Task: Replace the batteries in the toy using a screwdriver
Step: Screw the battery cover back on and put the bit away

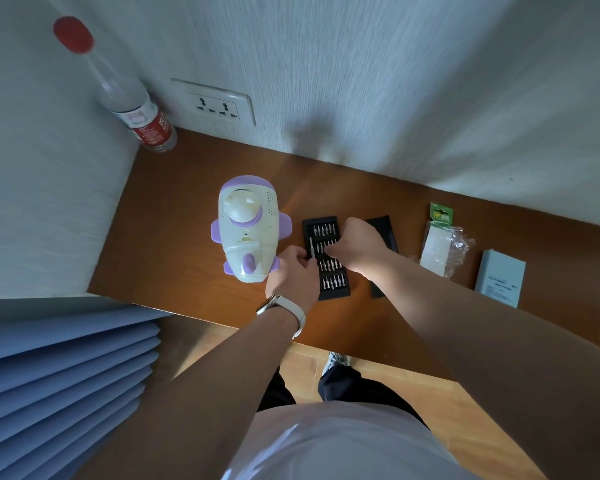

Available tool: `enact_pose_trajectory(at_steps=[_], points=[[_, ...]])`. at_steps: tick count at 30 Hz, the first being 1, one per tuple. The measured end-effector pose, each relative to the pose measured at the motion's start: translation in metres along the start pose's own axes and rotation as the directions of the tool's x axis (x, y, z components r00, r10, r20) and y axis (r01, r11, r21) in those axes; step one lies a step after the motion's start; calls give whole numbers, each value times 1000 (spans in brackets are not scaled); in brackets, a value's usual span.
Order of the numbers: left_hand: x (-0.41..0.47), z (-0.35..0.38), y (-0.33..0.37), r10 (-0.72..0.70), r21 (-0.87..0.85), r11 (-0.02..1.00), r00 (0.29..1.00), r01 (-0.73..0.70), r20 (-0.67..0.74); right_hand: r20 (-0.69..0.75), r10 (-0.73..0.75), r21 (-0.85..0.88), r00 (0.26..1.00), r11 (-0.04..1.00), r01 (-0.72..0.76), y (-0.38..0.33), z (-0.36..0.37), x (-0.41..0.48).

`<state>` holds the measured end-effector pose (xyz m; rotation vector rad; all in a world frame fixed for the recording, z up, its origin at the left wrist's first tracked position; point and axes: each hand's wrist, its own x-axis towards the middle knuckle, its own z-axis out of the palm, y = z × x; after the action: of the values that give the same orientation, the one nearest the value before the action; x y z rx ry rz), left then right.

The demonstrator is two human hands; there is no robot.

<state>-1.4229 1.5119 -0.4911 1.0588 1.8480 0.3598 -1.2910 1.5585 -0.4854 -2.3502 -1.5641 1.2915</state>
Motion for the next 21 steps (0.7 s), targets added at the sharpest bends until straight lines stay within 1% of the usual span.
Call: enact_pose_trajectory(at_steps=[2, 5, 8, 11, 14, 16, 18, 21], points=[[-3, 0, 0, 1, -14, 1000, 1000, -1, 11, -16, 3, 18, 1000, 1000, -3, 2, 2, -5], [-9, 0, 2, 27, -43, 999, 1000, -26, 14, -26, 20, 117, 999, 993, -17, 5, 4, -15], [-18, -3, 9, 67, -142, 988, 998, -63, 20, -59, 47, 274, 997, 961, -29, 8, -2, -30], [-28, -7, 14, 97, -234, 969, 993, -81, 60, -54, 4, 393, 999, 919, 18, 10, -13, -48], [-38, -13, 21, 110, -347, 936, 985, -58, 135, -46, -38, 490, 998, 870, 56, 13, -25, -64], [-43, -16, 24, 125, -393, 918, 981, -58, 148, -46, -72, 521, 996, 849, 85, 19, -32, -70], [-48, -20, 27, 141, -422, 904, 979, -66, 148, -61, -66, 514, 996, 853, 89, 31, -36, -71], [-54, -25, 33, 143, -458, 887, 979, -62, 145, -84, 47, 432, 995, 902, -6, 49, -41, -69]])
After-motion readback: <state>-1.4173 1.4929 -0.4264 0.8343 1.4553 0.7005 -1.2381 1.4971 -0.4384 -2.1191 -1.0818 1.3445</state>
